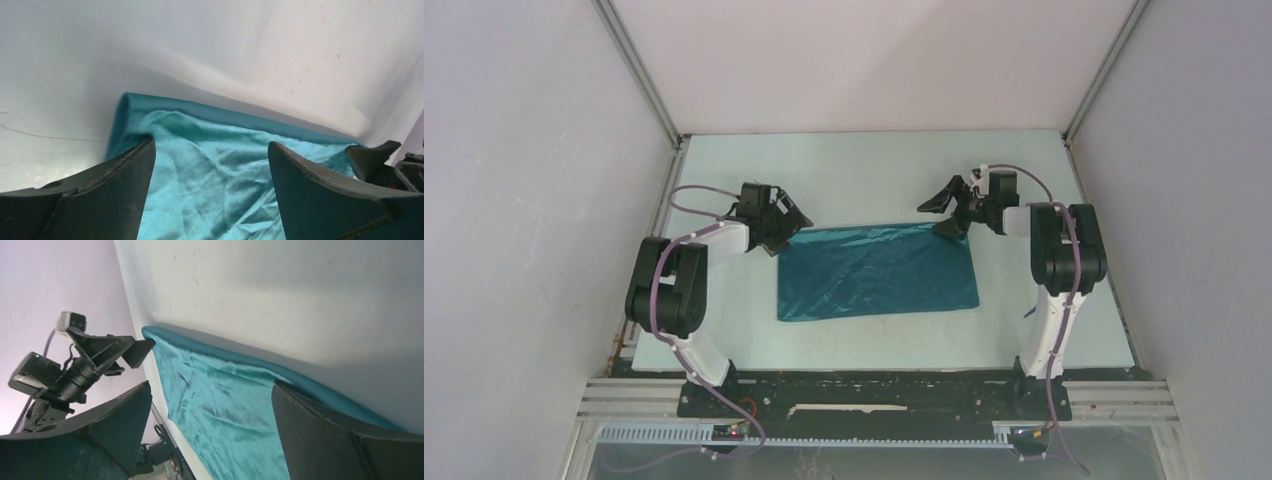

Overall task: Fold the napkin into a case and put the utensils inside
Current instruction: Smooth out the rectangle-folded napkin at the center of the board.

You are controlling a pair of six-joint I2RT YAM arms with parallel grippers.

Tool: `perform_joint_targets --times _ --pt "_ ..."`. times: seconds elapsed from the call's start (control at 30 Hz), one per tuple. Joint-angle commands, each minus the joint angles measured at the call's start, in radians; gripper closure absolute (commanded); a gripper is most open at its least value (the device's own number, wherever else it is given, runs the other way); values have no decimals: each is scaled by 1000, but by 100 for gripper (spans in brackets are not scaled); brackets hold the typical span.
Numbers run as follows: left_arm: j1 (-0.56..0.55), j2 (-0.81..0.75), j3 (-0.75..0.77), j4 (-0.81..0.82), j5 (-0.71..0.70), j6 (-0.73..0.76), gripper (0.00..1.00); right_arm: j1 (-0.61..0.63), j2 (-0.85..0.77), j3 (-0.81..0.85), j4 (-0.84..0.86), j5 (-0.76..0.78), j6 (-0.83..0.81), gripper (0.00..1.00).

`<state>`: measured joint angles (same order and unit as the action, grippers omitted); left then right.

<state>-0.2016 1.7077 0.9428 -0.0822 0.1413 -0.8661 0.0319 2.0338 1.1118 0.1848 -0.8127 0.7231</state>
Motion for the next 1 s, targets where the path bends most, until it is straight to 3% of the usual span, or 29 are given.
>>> perform_joint_targets --times 0.0,0.3,0.57,0.97 --pt "40 3 9 32 -43 -16 11 -62 52 39 89 -32 22 3" --pt "8 -73 74 -23 -24 37 9 -67 6 80 55 -43 33 0" --pt "0 -12 81 35 47 -39 8 -46 -101 56 -23 -58 9 0" --pt "62 108 91 42 -14 -37 7 -123 54 41 72 -56 47 0"
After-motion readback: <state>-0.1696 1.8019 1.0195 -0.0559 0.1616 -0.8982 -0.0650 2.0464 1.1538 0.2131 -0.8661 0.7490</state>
